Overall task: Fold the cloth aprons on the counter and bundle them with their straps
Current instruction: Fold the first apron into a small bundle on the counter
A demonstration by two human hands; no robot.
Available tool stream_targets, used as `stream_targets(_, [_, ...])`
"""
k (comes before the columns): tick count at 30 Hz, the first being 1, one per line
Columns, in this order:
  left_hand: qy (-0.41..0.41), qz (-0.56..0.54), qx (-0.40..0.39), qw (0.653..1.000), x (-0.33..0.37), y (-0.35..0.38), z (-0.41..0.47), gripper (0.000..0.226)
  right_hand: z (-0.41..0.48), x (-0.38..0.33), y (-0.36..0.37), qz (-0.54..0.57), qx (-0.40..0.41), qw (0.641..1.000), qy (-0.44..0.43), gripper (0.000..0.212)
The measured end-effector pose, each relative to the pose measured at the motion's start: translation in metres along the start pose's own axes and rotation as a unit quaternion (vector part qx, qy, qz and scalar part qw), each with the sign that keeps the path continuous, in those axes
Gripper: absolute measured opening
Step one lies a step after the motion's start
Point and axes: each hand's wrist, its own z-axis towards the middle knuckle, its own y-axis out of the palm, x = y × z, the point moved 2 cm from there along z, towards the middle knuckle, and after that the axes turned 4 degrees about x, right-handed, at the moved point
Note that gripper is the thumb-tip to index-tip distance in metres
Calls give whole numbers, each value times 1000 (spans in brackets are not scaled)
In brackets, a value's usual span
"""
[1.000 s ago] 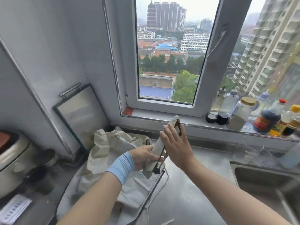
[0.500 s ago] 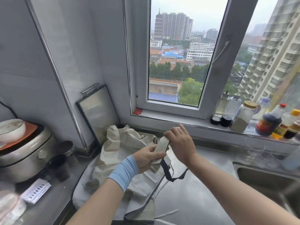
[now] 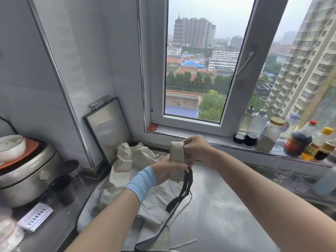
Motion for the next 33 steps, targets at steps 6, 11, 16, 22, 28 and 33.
stream_targets(6, [-13,28,121,992,4,-15,18,56,25,-5,-13,-48,-139,988,40,20])
stream_targets(11, [19,145,147,978,29,-28,34,55,44,-10,-19,-40,-193,980,21,47])
stream_targets(16, [24,185,173,967,55,-24,48,37,61,-25,-21,-27,-32,998,-49,36])
stream_targets(22, [61,149,236,958,68,-38,62,48,77,-24,-22,83,3,994,-75,28])
stream_targets(28, [-9,22,398,917,75,-69,66,58,85,-9,-8,119,-139,983,-15,67])
stream_targets(33, [-74,-103,332,934,80,-83,55,27,94,2,-13,78,-99,992,2,22])
